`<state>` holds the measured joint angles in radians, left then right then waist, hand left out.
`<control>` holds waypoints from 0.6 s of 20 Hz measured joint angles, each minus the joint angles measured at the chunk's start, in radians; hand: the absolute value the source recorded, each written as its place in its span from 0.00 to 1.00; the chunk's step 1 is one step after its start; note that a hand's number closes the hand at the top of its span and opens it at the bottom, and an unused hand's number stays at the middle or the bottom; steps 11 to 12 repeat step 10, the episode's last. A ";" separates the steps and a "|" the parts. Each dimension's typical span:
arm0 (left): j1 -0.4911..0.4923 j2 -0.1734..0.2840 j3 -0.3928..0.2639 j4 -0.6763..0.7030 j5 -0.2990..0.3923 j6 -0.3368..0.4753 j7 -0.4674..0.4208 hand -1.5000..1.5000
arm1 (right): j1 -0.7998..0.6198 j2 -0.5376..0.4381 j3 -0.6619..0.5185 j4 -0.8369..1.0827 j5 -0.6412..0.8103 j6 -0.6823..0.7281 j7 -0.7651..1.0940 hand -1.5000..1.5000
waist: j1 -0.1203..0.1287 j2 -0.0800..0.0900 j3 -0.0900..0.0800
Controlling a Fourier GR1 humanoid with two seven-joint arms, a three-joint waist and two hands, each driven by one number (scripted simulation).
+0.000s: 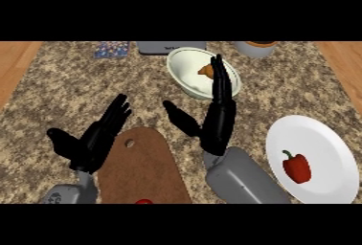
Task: Pick the croissant from the plate and place it in the bowl
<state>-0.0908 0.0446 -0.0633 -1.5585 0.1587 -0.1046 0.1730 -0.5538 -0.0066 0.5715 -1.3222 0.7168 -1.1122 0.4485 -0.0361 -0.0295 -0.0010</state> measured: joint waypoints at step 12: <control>0.032 0.006 0.008 -0.028 0.005 0.002 -0.001 0.50 | 0.563 0.001 0.422 -0.211 0.253 -0.130 -0.013 1.00 | -0.028 0.000 -0.001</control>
